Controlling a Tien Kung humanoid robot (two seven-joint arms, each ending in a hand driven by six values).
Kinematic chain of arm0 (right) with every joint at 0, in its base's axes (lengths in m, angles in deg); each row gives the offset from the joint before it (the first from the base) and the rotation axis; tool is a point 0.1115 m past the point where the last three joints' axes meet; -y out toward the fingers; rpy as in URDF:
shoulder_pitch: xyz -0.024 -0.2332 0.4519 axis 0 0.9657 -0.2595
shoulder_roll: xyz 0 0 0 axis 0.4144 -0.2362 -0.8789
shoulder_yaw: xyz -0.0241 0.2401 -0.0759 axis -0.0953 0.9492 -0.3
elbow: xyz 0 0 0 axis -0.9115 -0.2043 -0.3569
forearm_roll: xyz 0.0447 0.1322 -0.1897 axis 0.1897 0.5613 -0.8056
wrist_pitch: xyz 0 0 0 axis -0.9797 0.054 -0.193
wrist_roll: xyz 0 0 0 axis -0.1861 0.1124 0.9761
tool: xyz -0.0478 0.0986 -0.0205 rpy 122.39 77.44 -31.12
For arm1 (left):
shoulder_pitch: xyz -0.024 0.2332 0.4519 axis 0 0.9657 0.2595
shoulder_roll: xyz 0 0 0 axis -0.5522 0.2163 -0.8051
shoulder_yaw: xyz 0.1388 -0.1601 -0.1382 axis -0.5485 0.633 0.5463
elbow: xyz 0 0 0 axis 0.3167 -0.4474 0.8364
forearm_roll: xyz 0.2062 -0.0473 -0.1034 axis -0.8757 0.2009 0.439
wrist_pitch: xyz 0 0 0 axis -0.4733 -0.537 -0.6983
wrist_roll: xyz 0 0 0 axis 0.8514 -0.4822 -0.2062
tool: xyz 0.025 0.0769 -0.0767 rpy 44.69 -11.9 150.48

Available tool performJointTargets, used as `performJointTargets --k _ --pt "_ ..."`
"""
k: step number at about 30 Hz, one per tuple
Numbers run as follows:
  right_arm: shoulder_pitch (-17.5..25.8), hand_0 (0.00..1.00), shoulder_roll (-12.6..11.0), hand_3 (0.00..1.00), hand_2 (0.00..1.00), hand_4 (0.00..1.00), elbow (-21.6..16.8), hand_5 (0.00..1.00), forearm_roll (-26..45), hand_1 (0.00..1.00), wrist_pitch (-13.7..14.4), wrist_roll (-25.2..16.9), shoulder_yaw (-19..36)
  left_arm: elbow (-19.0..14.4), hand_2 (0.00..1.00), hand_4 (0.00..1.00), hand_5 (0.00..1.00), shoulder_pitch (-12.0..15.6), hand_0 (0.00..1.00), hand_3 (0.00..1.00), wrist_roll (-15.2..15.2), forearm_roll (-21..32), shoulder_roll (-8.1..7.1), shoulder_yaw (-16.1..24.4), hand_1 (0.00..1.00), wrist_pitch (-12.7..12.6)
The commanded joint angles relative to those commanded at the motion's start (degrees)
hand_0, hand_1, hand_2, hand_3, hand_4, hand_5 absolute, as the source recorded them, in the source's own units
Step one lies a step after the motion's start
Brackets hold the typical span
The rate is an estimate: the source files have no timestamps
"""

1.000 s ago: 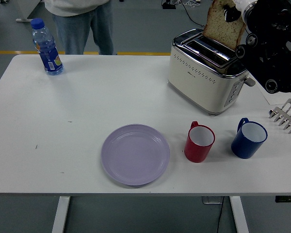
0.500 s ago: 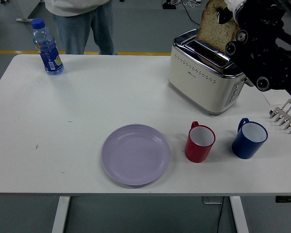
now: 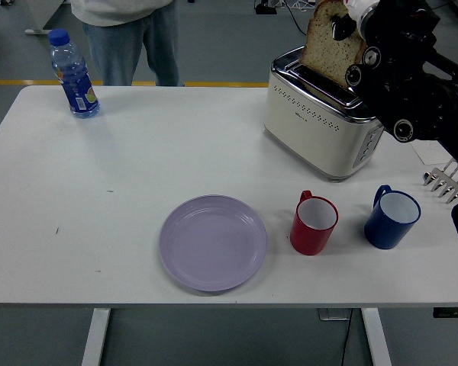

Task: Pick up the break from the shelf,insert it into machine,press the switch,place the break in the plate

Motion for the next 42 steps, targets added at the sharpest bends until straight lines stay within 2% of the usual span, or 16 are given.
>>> performJointTargets --k 13,31,36,42 --pt "0.8 0.288 0.6 0.469 0.415 0.403 1.0 0.002 -0.5 0.266 0.5 -0.9 0.5 0.0 0.714 0.368 0.830 -0.2 0.702 0.588 0.0 0.0 0.08 -0.1 0.733 0.0" --pt "2.0 0.283 -0.4 0.468 0.413 0.405 2.0 0.002 -1.6 0.265 1.2 -2.2 -0.1 0.0 0.713 0.369 0.827 -0.3 0.703 0.589 0.0 0.1 0.23 0.1 0.733 0.0" --pt "2.1 0.282 -0.4 0.467 0.412 0.407 2.3 0.002 -1.5 0.265 1.2 -2.5 -0.2 0.0 0.713 0.369 0.827 -0.3 0.702 0.588 0.0 0.2 0.22 0.0 0.733 0.0" --pt "2.2 0.286 -0.4 0.470 0.413 0.405 2.6 0.002 -1.6 0.264 -0.1 -2.8 -0.1 0.0 0.713 0.368 0.825 -0.4 0.702 0.588 0.0 0.1 0.23 0.1 0.734 0.0"
